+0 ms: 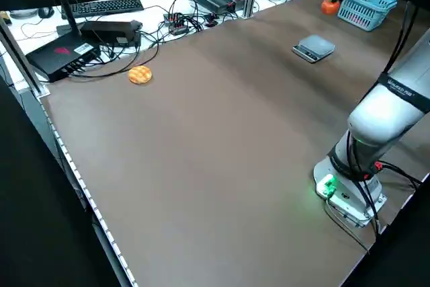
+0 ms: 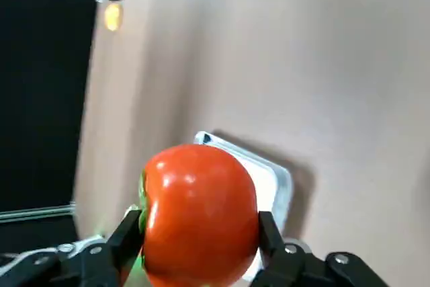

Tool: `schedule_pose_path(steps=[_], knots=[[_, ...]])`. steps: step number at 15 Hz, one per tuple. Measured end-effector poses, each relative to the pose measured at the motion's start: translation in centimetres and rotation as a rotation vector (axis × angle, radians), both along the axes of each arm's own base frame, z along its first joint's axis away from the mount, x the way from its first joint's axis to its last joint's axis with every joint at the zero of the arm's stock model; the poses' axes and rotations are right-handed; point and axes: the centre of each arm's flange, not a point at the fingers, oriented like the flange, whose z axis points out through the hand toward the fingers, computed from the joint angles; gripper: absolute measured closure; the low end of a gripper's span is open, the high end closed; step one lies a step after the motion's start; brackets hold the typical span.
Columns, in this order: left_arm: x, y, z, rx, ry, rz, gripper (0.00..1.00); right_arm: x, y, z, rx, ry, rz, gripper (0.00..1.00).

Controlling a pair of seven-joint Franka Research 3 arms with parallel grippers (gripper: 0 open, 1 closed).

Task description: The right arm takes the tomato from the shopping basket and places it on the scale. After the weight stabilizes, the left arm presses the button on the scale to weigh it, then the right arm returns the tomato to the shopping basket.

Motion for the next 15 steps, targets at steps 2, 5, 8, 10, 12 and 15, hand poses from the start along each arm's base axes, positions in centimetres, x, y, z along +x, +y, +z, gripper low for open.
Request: schedule_pose_path(steps=[2,5,8,10,12,15], knots=[[0.0,0.0,0.0,0.0,0.0,0.0,0.0,0.4,-2.0,3.5,-0.111,-0.015,0.001,0.26],[0.0,0.0,0.0,0.0,0.001,0.0,0.0,0.8,-4.8,8.3,-0.306,-0.073,0.041,0.26],[0.0,0.0,-0.1,0.0,0.001,0.0,0.0,1.2,-8.5,11.4,-0.482,-0.127,0.074,0.26],[0.0,0.0,-0.1,0.0,0.002,0.001,0.0,1.1,-11.0,12.6,-0.575,-0.143,0.095,0.26],[0.0,0.0,-0.1,0.0,0.002,0.0,0.0,0.8,-13.9,13.2,-0.665,-0.125,0.106,0.26],[0.0,0.0,-0.1,0.0,0.002,0.0,0.0,0.3,-17.9,14.2,-0.791,-0.109,0.123,0.26]])
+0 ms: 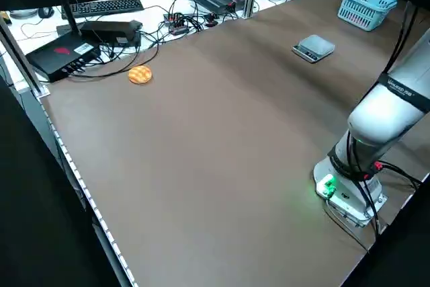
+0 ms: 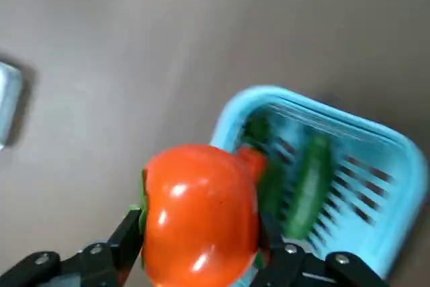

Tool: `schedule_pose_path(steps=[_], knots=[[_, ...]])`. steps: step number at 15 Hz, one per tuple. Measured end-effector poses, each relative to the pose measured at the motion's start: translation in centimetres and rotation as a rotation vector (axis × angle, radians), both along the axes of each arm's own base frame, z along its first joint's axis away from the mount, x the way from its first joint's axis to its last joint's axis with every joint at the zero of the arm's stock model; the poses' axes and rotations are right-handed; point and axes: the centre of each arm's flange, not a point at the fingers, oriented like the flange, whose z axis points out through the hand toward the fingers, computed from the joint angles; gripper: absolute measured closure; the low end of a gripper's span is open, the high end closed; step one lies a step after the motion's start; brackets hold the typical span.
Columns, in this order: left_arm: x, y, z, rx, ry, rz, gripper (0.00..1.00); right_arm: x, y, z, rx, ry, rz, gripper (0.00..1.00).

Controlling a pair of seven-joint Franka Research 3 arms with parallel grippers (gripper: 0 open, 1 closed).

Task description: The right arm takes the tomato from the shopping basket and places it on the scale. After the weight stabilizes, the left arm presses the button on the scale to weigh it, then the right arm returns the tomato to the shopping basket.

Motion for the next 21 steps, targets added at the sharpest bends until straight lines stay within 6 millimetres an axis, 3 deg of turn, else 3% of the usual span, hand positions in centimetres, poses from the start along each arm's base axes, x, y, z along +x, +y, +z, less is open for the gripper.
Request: schedule_pose_path(steps=[3,5,15,18,21], knots=[[0.0,-0.1,0.0,0.0,0.0,-0.002,0.0,-0.2,-3.5,0.1,-0.133,0.006,-0.019,0.26],[0.0,-0.2,0.0,-0.001,0.0,-0.003,0.0,-0.2,-4.3,-0.4,-0.148,0.007,-0.039,0.26],[0.0,0.0,0.0,-0.001,0.0,0.001,0.0,0.4,-4.5,-11.7,-0.2,0.14,-0.092,0.26],[0.0,0.1,0.0,-0.001,0.001,0.001,0.0,-0.5,-4.5,-13.9,-0.202,0.155,-0.093,0.26],[0.0,0.1,0.0,-0.001,0.001,0.003,0.0,-1.0,-4.6,-14.7,-0.202,0.166,-0.097,0.26]])
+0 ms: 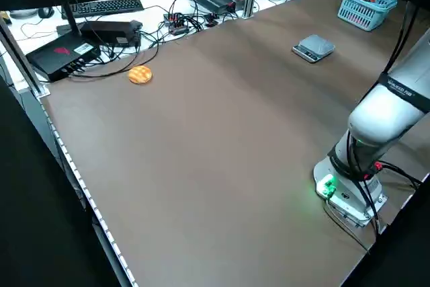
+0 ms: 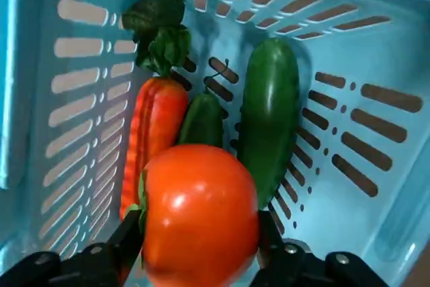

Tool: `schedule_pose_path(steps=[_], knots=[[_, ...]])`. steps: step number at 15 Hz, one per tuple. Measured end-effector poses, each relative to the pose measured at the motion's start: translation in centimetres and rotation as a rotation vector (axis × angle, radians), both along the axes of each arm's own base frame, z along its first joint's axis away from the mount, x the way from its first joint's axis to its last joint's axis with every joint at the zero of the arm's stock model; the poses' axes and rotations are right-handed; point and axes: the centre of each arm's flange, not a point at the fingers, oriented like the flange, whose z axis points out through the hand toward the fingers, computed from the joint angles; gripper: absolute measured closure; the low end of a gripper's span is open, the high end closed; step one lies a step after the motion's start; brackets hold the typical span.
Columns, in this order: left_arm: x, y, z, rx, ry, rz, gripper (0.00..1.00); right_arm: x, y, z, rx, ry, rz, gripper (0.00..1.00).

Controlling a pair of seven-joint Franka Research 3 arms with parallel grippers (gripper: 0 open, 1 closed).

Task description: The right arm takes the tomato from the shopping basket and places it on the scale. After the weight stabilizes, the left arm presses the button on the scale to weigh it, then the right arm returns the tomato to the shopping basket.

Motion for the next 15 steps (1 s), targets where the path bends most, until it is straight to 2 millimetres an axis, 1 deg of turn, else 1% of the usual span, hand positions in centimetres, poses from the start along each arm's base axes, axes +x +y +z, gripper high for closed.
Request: schedule_pose_path(steps=[3,4,5,8,9,11,13,14,15], knots=[[0.0,0.0,0.0,0.0,0.0,0.001,0.0,-0.1,-0.1,-0.5,-0.002,0.005,-0.007,0.26],[0.0,0.0,0.0,0.0,0.0,0.0,0.0,-0.2,-0.4,-1.2,-0.004,0.009,-0.013,0.26],[0.0,0.0,0.0,0.0,0.0,0.001,0.0,-0.2,-0.6,-1.4,-0.005,0.012,-0.016,0.26],[0.0,0.0,0.0,0.0,0.0,0.001,0.0,-0.2,-0.7,-1.7,-0.005,0.015,-0.02,0.26],[0.0,0.0,0.0,0.0,0.0,0.001,0.0,-0.2,-0.7,-1.7,-0.005,0.015,-0.02,0.21],[0.0,0.0,0.0,0.0,0.0,0.001,0.0,-0.2,-0.7,-1.7,-0.005,0.015,-0.021,0.19],[0.0,0.0,0.0,0.0,0.0,0.001,0.0,-0.2,-0.6,-1.7,-0.005,0.015,-0.02,0.04],[0.0,0.0,0.0,0.0,0.0,0.001,0.0,-0.2,-0.6,-1.7,-0.005,0.016,-0.019,0.0],[0.0,0.1,0.0,0.0,0.0,0.001,0.0,-0.2,-0.6,-1.7,-0.004,0.018,-0.019,0.0]])
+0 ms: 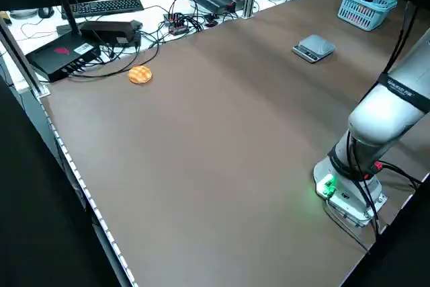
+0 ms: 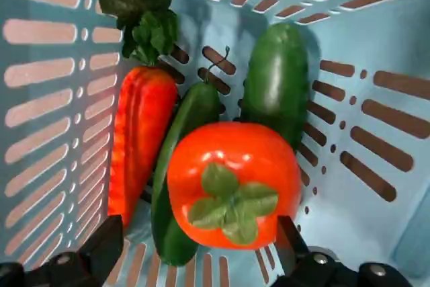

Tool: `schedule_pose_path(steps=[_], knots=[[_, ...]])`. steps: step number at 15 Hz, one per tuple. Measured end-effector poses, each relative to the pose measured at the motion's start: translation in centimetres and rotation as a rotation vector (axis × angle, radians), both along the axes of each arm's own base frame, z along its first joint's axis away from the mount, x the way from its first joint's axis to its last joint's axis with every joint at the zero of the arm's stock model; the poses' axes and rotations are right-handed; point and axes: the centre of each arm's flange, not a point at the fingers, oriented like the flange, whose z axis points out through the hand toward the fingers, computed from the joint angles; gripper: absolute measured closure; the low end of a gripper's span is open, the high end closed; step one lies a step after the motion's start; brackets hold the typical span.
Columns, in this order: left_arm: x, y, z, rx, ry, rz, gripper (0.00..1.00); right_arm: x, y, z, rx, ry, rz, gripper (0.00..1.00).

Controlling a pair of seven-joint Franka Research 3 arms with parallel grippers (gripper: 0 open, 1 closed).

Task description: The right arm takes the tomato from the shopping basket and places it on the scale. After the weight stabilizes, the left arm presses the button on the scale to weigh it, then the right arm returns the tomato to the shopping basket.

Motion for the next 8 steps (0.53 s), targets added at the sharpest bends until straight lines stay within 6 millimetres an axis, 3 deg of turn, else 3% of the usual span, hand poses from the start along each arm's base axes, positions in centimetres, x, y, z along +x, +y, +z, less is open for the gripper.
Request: schedule_pose_path(steps=[3,8], knots=[[0.0,0.0,0.0,0.0,0.0,0.0,0.0,0.3,0.2,1.3,0.004,0.006,-0.001,0.0],[0.0,0.0,0.0,0.0,0.001,0.0,0.0,2.4,0.5,9.9,0.016,-0.063,0.0,0.0]])
